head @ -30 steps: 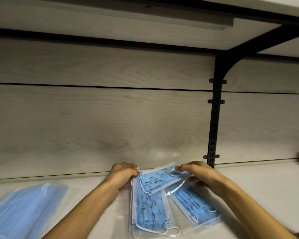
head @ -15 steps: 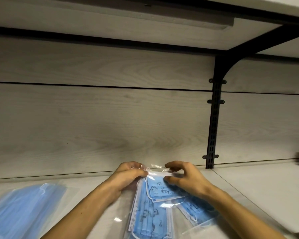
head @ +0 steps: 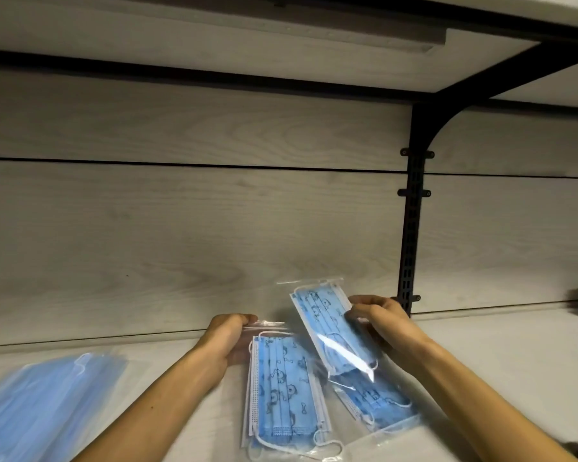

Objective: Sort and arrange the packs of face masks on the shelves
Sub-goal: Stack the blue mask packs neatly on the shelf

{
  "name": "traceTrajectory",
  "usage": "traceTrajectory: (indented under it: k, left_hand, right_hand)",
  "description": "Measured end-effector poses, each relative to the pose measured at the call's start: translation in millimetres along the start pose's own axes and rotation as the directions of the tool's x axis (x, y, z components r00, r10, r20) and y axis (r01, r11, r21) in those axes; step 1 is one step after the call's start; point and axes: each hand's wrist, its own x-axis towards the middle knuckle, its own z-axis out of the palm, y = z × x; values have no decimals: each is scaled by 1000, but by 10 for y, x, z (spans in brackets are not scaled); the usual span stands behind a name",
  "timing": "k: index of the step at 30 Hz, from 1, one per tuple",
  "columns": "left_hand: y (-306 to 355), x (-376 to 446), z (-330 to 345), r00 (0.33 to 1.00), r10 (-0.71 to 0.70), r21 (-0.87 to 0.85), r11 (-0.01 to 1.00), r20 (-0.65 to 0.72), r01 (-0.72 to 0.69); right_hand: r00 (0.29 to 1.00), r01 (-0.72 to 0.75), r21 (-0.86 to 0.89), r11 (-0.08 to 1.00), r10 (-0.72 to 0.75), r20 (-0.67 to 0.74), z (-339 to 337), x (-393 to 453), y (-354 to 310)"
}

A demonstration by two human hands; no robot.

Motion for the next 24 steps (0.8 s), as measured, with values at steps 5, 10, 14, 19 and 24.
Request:
traceTrajectory:
  k: [5, 10, 14, 19, 24]
  left_hand:
    - [5, -6, 57, 996, 35, -55, 998, -85, -40]
    - [-30, -45, 63, 996, 82, 76, 993, 41, -85]
    - [-40, -83, 92, 993, 114, 122, 986, -6, -112]
    - [-15, -67, 93, 997, 78, 113, 991, -17, -76]
    - [32, -177, 99, 993, 117, 125, 985, 15, -118]
  right_hand:
    - [957, -143, 39, 989, 128, 260, 24, -62, 26]
    - [899, -112, -138, 984, 159, 409, 90, -143, -10]
    - [938, 31, -203, 979, 42, 344, 77, -149, -38]
    - [995, 73, -409, 910, -92, -26, -53, 22, 85]
    - [996, -89, -722, 687, 38, -87, -166, 18, 154]
